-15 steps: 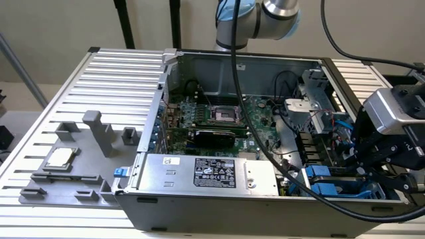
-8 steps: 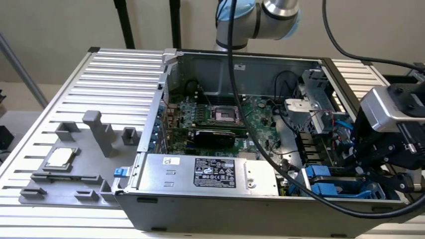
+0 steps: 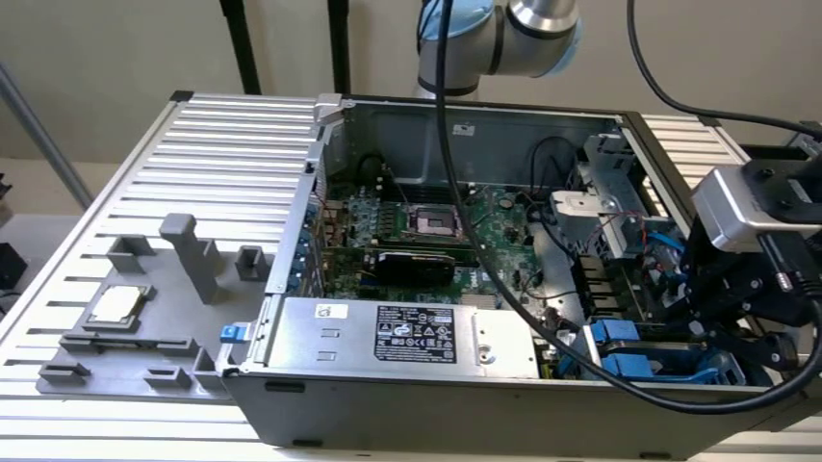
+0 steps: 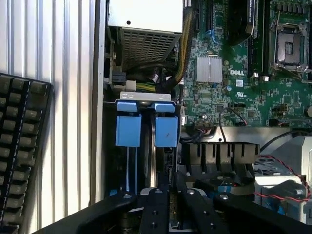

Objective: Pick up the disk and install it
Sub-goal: 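Insert the first disk wire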

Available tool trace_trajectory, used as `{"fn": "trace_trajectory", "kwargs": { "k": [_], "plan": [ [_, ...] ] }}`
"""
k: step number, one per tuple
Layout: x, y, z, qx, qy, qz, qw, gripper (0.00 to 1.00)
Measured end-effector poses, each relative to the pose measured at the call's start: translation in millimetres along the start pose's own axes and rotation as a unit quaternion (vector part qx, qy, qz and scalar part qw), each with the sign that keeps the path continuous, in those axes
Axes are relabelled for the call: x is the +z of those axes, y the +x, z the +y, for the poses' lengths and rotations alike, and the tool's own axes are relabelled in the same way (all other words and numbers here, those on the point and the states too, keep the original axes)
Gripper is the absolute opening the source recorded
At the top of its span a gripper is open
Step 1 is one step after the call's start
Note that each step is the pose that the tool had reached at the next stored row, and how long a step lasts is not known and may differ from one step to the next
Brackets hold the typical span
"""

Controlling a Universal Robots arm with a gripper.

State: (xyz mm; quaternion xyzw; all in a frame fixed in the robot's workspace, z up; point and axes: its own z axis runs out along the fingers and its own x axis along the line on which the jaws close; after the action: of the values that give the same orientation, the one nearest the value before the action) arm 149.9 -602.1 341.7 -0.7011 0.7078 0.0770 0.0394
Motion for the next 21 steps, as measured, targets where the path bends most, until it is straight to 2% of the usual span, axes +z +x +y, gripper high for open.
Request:
{"fn": "trace_trajectory", "kwargs": {
  "k": [3,6,12,21],
  "plan": [
    [0.4,0.0,3.8,0.004,0.0049,0.0002,1.0,0.16],
    [1.0,-0.2,7.6,0.008,0.0083,0.0002,0.9999,0.16],
    [2.1,-2.7,7.7,0.015,0.0155,0.0003,0.9998,0.16],
    [2.6,-2.6,8.9,0.032,0.0209,0.0022,0.9993,0.16]
  ]
}}
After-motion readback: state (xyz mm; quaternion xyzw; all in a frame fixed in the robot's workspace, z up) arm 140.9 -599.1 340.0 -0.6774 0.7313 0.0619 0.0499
